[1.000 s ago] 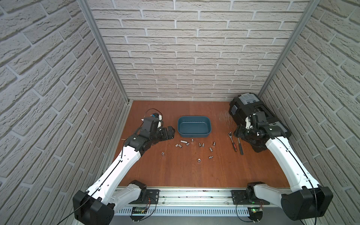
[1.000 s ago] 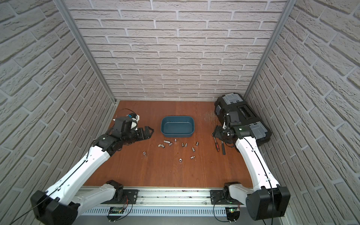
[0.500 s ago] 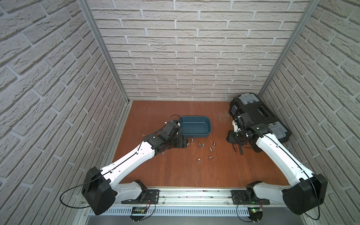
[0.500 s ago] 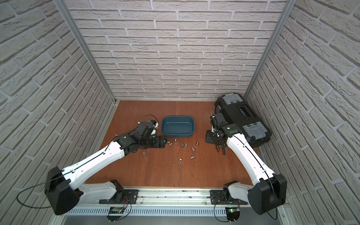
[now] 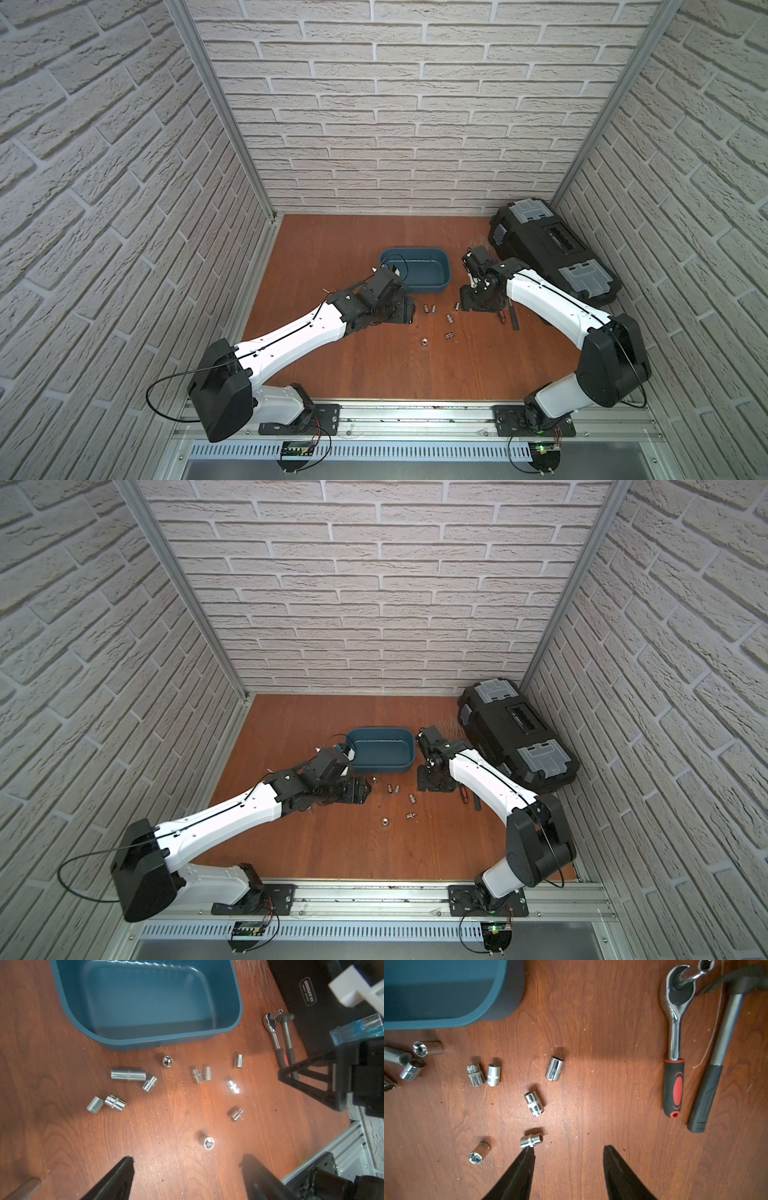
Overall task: Put the socket on the desktop into the storage box
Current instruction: Pick up the socket head from the center of the board.
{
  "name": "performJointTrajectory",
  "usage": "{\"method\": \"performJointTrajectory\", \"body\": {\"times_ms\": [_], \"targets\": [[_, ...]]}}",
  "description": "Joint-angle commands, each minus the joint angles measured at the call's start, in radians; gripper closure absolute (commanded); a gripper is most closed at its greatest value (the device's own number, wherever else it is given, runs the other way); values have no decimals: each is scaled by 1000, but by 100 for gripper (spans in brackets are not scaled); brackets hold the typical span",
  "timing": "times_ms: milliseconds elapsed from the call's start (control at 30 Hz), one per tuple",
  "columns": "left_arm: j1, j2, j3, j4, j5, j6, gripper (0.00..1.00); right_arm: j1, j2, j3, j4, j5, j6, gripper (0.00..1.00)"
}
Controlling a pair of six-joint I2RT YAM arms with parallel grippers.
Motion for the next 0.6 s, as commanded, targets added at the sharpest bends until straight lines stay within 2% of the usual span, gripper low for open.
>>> {"method": "performJointTrajectory", "body": {"times_ms": [0,267,567], "targets": [[-26,22,-16,58,-32,-29,14,8,41,40,50,17,15,43],[-70,69,-12,76,-68,-51,15,8,161,101,82,-9,23,47],[-76,57,-24,89,-98,-59,15,7,269,160,89,-20,44,52]]}}
